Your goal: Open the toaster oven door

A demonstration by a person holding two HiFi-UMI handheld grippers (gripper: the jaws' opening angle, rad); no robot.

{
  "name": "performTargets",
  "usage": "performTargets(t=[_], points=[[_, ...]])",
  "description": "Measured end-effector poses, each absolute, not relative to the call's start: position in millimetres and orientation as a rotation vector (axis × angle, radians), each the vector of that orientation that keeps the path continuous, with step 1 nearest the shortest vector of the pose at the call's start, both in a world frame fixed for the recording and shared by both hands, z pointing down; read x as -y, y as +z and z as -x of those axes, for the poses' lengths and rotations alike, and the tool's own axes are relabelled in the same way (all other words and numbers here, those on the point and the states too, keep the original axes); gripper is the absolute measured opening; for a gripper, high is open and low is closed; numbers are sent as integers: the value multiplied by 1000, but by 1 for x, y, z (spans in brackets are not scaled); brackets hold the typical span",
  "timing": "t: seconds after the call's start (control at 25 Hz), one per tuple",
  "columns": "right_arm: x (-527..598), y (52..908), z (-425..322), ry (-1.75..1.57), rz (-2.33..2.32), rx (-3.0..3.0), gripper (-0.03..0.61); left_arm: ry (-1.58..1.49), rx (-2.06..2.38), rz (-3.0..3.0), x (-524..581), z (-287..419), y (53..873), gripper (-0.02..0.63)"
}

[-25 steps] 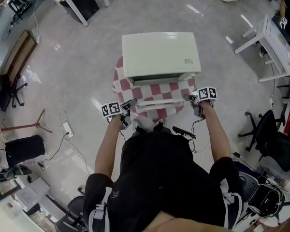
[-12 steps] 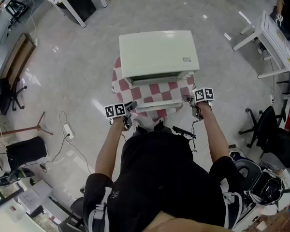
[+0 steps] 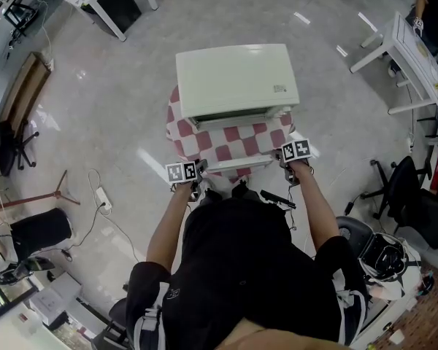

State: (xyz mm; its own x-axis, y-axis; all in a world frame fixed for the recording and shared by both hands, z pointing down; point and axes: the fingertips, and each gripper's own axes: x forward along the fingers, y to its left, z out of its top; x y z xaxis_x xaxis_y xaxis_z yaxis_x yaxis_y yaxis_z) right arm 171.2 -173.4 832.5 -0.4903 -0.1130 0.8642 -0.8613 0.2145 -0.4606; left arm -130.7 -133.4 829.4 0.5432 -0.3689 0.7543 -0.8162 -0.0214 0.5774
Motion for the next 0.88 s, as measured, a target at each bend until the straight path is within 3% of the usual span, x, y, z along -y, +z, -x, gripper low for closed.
performTargets(t=[0.88], points=[[154, 901, -169, 1131, -918, 1581, 109, 682, 1120, -1537, 116, 130, 895, 107]])
